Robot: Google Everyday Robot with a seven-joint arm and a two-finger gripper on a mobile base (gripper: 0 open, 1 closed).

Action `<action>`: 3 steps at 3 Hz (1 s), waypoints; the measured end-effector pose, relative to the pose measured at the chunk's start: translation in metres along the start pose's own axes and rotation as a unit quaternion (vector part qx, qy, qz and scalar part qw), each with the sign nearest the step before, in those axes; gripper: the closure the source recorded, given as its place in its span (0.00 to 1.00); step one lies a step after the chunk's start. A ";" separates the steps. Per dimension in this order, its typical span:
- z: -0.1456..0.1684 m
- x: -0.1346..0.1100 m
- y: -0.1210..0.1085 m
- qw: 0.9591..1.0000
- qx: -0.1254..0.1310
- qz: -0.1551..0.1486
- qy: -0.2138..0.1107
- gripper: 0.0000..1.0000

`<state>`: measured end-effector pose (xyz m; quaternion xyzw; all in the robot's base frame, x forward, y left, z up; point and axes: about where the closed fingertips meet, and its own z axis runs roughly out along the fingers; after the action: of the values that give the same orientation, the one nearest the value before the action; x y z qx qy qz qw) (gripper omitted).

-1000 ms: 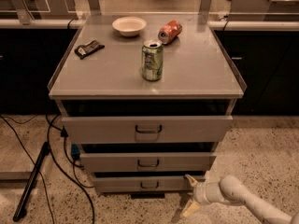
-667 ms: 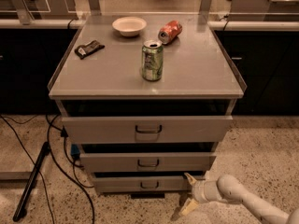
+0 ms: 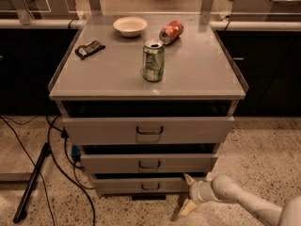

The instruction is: Open bottom drawer

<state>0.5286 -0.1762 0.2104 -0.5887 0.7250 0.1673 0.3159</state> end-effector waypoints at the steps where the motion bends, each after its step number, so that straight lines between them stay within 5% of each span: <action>1: 0.013 0.004 -0.004 1.000 -0.004 -0.008 0.019 0.00; 3: 0.028 0.009 -0.011 0.999 -0.014 -0.012 0.035 0.00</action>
Offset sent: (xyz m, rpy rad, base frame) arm 0.0208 0.0018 -0.0260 -0.0873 0.0215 0.0191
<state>0.5456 -0.1689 0.1849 -0.6069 0.7265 0.1528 0.2838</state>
